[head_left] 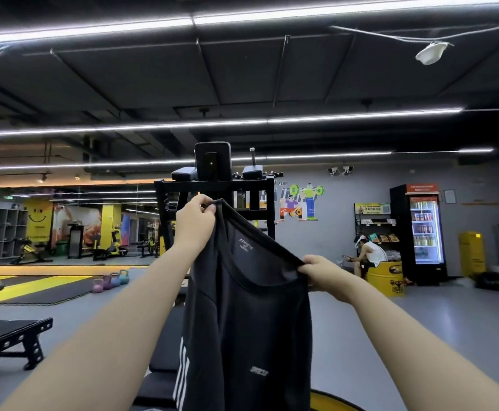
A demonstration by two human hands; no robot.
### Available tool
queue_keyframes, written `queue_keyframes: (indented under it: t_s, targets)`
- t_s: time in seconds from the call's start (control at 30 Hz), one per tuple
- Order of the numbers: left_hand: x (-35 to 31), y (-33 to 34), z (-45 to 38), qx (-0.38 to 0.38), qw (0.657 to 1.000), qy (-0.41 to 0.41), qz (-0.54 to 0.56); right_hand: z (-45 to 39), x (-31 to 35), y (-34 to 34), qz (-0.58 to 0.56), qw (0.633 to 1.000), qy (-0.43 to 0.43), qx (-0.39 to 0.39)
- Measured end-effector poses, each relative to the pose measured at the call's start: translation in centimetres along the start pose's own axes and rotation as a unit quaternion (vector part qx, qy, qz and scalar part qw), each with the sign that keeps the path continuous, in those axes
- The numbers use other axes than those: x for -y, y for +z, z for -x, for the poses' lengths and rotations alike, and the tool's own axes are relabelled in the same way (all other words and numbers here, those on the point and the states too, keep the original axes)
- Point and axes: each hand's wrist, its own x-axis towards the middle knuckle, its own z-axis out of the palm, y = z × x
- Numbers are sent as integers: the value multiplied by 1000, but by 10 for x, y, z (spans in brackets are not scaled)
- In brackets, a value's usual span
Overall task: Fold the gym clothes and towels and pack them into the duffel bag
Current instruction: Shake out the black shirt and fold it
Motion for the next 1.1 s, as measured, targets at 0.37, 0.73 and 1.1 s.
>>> queue_keyframes:
  t_s: [0.37,0.73,1.1]
  targets:
    - [38,-18,-3,5,995,-48,-91,10,10,-29,34,987,-76,134]
    - [52,-22,-1,98,984,1,-149,9,20,-53,180,981,-67,-29]
    - [41,-24,18,287,955,38,-65,18,0,-74,23,990,-30,-137]
